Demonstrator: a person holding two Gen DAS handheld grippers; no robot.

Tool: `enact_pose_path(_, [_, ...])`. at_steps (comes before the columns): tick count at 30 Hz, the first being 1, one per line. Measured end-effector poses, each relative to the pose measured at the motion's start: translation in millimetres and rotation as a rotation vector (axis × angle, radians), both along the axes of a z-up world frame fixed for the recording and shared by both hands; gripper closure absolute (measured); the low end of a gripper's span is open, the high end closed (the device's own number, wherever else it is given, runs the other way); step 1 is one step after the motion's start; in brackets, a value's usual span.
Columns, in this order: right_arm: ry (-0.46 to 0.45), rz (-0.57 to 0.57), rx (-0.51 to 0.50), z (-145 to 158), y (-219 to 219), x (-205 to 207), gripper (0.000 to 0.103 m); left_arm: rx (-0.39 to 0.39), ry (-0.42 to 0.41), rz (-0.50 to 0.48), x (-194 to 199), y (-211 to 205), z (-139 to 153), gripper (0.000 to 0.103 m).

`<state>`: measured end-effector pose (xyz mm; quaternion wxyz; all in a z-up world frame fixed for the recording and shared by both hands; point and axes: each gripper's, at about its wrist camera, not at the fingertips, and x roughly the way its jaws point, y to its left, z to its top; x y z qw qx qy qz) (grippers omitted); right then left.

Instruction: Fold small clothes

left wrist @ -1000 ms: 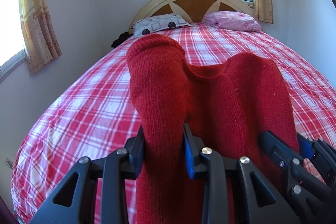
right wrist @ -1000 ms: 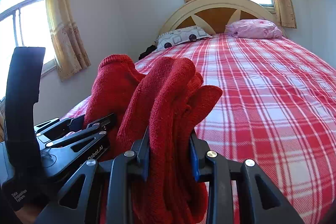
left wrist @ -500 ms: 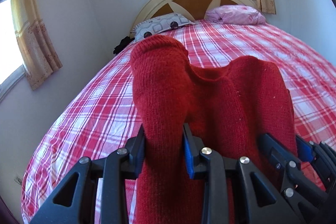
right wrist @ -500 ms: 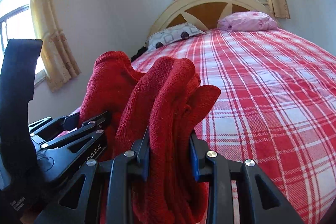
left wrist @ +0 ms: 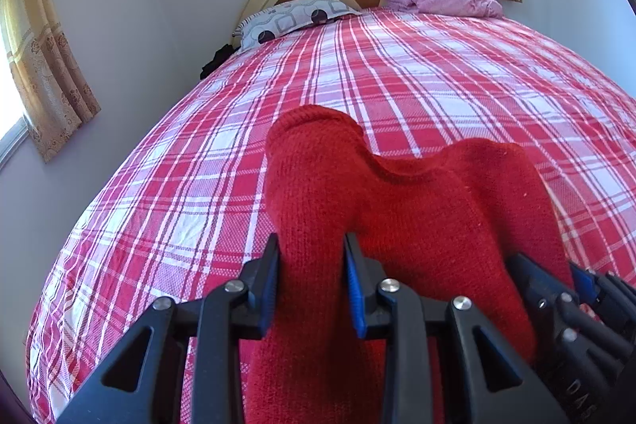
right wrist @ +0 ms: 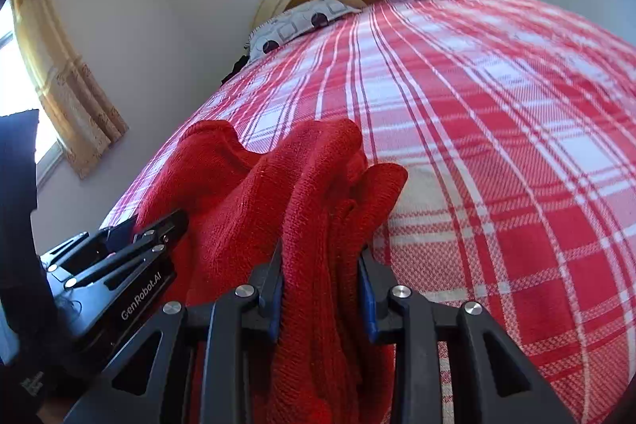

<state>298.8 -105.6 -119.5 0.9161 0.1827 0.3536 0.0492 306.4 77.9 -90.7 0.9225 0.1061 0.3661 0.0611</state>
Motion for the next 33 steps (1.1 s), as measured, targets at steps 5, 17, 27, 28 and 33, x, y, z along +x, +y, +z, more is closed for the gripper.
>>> enact_pose_path(5, [0.041,-0.004,0.052,-9.7,-6.2,6.0,0.07,0.008,0.029,0.001,8.1,0.8,-10.6,0.068])
enact_pose_path(17, [0.067,0.012,0.076,-10.1,-15.8,-1.9,0.064,-0.087,0.047,0.095,-16.1,36.8,-7.4,0.019])
enact_pose_path(27, [-0.157,0.011,-0.248,55.3,11.9,-36.0,0.062,-0.171,0.012,0.159,-63.4,52.1,10.7,0.018])
enact_pose_path(28, [-0.151,0.059,-0.24,60.3,17.7,-22.9,0.062,-0.185,0.015,0.162,-64.5,52.4,9.4,0.018])
enact_pose_path(33, [-0.021,0.242,-0.179,38.1,32.3,41.5,0.062,-0.195,0.052,0.162,-57.9,45.9,0.5,0.018])
